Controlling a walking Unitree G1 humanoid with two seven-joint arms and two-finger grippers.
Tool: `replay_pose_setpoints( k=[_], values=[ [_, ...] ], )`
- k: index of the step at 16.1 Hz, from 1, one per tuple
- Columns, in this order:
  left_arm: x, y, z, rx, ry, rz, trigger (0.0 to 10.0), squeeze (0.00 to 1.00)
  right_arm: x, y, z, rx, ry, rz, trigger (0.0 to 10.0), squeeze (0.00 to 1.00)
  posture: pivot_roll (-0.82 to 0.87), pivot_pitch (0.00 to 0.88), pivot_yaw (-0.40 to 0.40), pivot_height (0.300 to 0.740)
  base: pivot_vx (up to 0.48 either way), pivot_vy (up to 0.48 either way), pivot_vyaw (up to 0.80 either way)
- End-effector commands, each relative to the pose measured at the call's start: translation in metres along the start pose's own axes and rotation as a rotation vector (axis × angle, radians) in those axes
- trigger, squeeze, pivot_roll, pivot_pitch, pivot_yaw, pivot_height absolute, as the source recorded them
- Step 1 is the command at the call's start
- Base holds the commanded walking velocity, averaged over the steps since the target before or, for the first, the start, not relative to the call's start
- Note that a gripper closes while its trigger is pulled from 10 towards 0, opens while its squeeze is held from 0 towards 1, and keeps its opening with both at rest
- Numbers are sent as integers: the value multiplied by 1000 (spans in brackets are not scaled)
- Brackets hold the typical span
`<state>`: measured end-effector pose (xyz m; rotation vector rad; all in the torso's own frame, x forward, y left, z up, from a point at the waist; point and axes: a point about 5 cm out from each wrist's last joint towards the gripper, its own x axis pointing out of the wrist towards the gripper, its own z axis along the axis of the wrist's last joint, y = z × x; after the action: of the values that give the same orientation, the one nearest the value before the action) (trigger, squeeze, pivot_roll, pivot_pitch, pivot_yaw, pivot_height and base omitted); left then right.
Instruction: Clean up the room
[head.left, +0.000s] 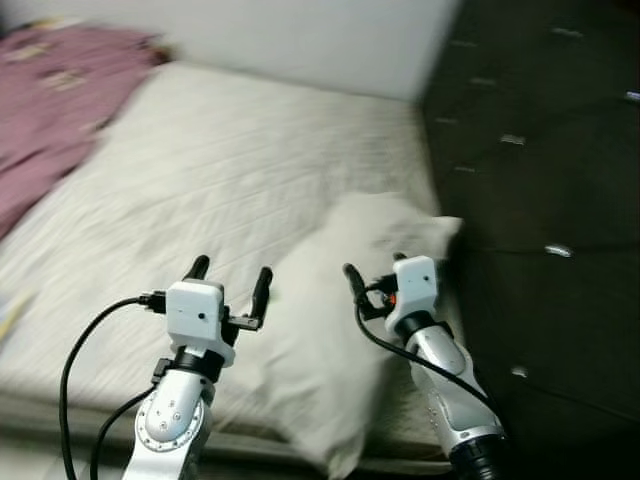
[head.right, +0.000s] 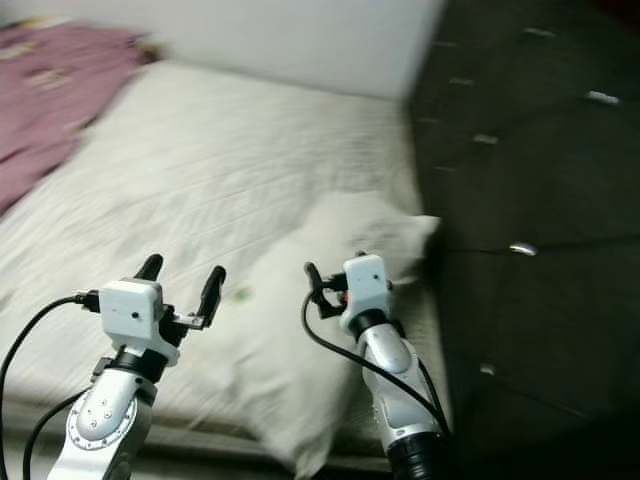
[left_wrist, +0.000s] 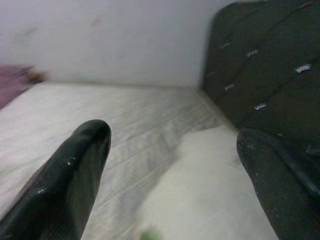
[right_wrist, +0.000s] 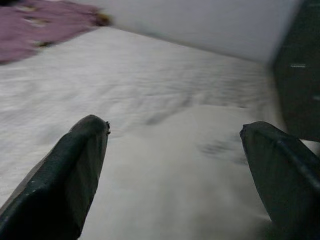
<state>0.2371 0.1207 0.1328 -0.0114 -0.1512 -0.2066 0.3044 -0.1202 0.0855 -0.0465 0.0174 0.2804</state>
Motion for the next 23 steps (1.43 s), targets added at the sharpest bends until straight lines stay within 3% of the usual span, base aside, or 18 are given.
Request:
replay_pose_setpoints(
  k=[1, 4, 13, 23],
  values=[
    [-2, -6, 3, -24, -9, -40, 10000, 0, -3, -9, -4, -2, 23, -34, 10000, 0, 17, 112, -92, 740, 416, 0, 0],
    [-1, -7, 3, -12, -8, -26, 10000, 0, -2, -8, -4, -10, 23, -29, 10000, 0, 19, 109, -91, 740, 411, 0, 0],
    [-2, -5, -2, -7, 29, 36, 10000, 0, -1, -10, -4, -1, 30, -41, 10000, 0, 18, 114, -95, 740, 0, 0, 0],
    [0, -6, -1, -10, 25, 29, 10000, 0, 0, -11, -4, 0, 30, -41, 10000, 0, 15, 112, -97, 740, 0, 0, 0]
  ],
)
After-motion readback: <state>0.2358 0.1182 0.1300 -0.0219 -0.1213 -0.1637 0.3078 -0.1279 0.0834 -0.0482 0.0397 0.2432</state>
